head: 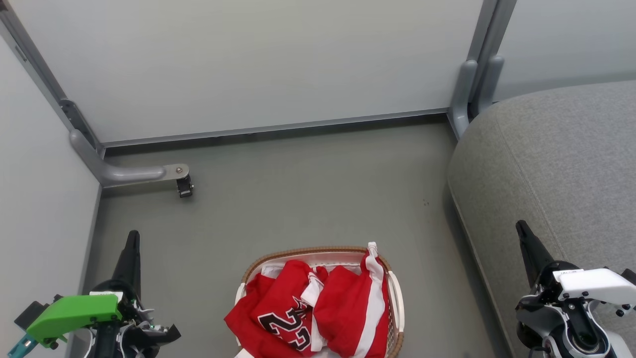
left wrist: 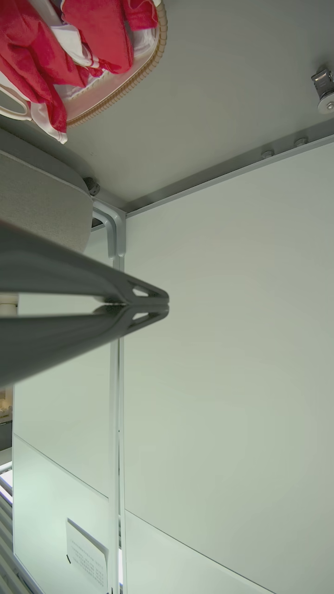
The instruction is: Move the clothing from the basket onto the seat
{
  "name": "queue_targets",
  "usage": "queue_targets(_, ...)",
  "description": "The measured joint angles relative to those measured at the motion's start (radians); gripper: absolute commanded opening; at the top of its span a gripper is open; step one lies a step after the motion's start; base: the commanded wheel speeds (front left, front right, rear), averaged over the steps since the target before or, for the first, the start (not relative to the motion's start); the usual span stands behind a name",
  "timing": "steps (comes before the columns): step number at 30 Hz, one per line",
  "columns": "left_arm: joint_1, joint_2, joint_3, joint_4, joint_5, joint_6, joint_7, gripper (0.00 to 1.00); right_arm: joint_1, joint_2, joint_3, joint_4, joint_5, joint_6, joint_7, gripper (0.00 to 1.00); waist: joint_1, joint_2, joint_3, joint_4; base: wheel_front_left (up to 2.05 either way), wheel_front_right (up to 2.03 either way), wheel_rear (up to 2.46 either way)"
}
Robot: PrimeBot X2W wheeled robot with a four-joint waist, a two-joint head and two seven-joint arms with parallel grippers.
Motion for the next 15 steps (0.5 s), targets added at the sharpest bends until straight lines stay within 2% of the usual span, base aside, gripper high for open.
queue_targets(15, 0.0, 0.0, 0.0, 0.0, 0.0, 0.0, 0.0, 0.0, 0.0, 0.0, 0.0, 0.0, 0.0, 0.0, 0.0, 0.0, 0.0, 0.0, 0.0, 0.0, 0.0, 0.0, 0.0)
